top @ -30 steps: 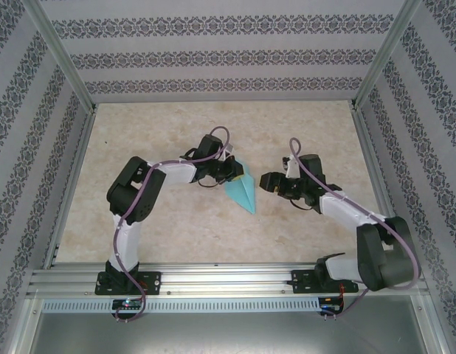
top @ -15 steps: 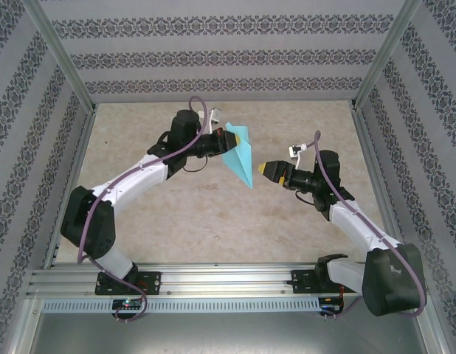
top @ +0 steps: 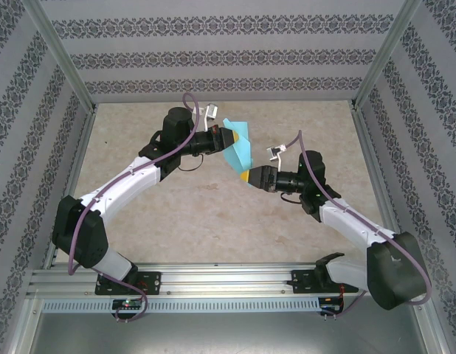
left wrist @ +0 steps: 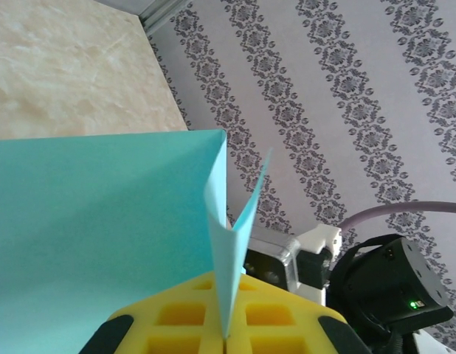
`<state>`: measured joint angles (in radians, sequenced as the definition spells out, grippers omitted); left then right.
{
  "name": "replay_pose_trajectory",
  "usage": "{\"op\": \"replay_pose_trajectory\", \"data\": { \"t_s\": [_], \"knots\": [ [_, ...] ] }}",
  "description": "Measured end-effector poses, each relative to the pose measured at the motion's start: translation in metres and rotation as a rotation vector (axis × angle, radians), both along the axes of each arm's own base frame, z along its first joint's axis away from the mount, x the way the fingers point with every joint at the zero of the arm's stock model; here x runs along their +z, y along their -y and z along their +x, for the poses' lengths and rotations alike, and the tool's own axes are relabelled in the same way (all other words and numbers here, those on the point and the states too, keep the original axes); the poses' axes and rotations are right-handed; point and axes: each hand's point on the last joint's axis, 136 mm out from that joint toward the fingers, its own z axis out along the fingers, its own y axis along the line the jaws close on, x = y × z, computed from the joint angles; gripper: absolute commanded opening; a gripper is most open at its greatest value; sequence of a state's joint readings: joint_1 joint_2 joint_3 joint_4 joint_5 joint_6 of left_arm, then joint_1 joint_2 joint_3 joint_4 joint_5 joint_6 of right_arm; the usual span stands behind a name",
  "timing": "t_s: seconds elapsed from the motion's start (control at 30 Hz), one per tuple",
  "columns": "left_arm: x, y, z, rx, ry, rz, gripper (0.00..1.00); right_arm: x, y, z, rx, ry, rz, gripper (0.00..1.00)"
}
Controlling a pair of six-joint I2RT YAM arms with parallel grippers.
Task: Fold a paper plane with a square sheet of paper (fold left side to right side)
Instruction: Turn over the paper at the center of the table.
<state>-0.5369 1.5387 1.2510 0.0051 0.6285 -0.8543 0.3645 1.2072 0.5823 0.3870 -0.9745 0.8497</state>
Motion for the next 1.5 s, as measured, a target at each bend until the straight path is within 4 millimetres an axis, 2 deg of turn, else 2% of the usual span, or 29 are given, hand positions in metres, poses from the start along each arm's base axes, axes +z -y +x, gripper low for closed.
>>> {"op": "replay_pose_trajectory", "data": {
  "t_s": [0.17, 0.33, 0.53, 0.77, 1.1, 1.5],
  "knots": [
    [0.006, 0.003, -0.004, -0.029, -0.006, -0.031, 0.08, 0.005, -0.014, 0.002, 0.029, -0.01, 0.023, 0.98],
    [0.006, 0.004, -0.007, -0.046, -0.019, -0.04, 0.08, 0.022, -0.017, 0.006, 0.031, 0.029, 0.049, 0.95],
    [-0.007, 0.004, -0.012, -0.06, -0.054, -0.038, 0.08, 0.032, -0.017, 0.007, 0.03, 0.048, 0.061, 0.85],
    [-0.011, 0.005, -0.016, -0.076, -0.069, -0.049, 0.08, 0.037, -0.012, 0.009, 0.015, 0.058, 0.066, 0.72],
    [-0.015, 0.006, -0.018, -0.087, -0.082, -0.055, 0.09, 0.03, -0.011, 0.01, -0.003, 0.026, 0.045, 0.51],
    [-0.02, 0.007, -0.018, -0.094, -0.084, -0.056, 0.17, 0.021, -0.01, 0.012, -0.016, 0.003, 0.012, 0.31]
  ]
}}
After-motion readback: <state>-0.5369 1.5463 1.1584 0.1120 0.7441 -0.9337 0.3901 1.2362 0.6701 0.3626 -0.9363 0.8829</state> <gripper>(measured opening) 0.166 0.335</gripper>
